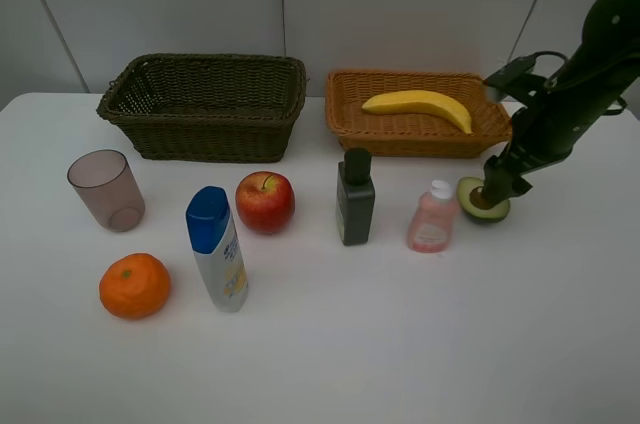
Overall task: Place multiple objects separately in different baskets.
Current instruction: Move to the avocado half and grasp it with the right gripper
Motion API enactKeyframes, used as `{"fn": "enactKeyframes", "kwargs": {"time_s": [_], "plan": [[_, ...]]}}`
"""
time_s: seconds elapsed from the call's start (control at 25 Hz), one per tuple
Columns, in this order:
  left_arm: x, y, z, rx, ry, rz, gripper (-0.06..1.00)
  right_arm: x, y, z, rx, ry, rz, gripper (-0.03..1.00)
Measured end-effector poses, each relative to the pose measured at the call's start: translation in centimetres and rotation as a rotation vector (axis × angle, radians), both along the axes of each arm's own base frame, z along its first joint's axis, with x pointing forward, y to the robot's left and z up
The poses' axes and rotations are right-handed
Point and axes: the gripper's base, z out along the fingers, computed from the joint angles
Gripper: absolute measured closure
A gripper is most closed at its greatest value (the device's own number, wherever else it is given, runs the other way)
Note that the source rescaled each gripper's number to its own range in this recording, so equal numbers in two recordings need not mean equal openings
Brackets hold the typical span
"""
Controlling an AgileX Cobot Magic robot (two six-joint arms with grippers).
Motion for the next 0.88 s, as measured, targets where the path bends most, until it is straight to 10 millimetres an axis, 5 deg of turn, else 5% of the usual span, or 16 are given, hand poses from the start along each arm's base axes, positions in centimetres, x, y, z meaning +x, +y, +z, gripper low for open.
{"fn": "enactKeyframes", "kwargs": {"time_s": [0.88], "plan": [[0.0,0.0,0.0,0.0,0.0,0.0,-0.05,1.0,0.3,-4.6,0.01,0.052,0.02,0.05]]}}
